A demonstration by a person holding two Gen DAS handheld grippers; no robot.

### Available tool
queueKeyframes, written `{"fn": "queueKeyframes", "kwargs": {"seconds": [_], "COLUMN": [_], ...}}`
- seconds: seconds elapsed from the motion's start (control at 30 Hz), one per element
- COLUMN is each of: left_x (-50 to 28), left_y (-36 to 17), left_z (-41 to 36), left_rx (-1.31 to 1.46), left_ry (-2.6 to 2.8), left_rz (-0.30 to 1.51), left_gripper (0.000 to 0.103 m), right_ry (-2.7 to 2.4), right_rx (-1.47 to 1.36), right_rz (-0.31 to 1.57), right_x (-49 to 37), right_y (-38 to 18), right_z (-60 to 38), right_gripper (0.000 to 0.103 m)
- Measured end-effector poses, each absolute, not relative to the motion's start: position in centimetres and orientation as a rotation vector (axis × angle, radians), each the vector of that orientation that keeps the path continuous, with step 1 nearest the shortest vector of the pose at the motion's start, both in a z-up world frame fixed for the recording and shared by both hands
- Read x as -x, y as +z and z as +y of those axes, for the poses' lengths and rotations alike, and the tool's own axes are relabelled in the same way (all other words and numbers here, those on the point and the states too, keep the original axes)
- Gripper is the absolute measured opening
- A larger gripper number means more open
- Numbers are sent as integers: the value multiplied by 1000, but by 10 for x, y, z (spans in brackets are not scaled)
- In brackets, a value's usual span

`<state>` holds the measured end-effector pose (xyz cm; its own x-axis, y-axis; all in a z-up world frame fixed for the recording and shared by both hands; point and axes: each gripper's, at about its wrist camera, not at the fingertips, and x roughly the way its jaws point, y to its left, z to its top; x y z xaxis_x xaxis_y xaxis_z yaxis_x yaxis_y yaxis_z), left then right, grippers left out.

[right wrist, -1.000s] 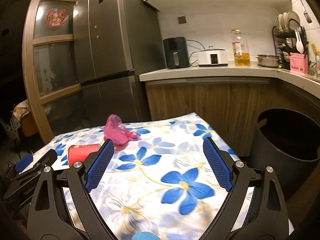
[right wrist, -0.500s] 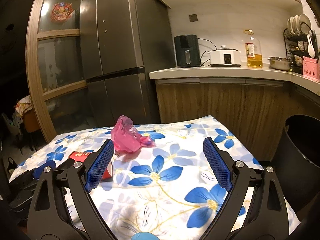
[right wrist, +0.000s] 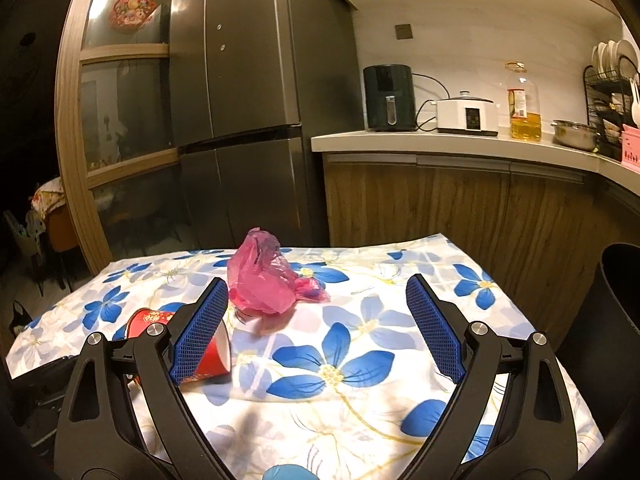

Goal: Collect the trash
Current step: 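Grasp the red cup rim with the left gripper while the right grasps the bright pink bag, then lift the red cup and bright pink bag and carry both over the bin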

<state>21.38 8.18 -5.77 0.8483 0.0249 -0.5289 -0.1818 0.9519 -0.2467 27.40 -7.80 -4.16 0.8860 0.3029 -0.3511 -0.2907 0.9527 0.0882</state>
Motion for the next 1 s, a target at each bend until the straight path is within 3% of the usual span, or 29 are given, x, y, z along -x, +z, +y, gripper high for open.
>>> {"fn": "queueKeyframes", "kwargs": {"seconds": [0.2, 0.7, 1.0], "left_x": [-214, -197, -195], "left_y": [-60, -50, -48], "left_z": [80, 86, 86], "left_rx": [295, 319, 314], "left_ry": [72, 104, 106], "left_rz": [551, 464, 462], "left_gripper": [3, 2, 2], "right_ry": [336, 388, 399], "right_rx": [-3, 44, 53], "right_rz": [379, 460, 482], "right_x": [-284, -324, -329], "right_y": [-46, -62, -67], "right_z": [-63, -19, -12], "right_gripper": [87, 53, 12]}}
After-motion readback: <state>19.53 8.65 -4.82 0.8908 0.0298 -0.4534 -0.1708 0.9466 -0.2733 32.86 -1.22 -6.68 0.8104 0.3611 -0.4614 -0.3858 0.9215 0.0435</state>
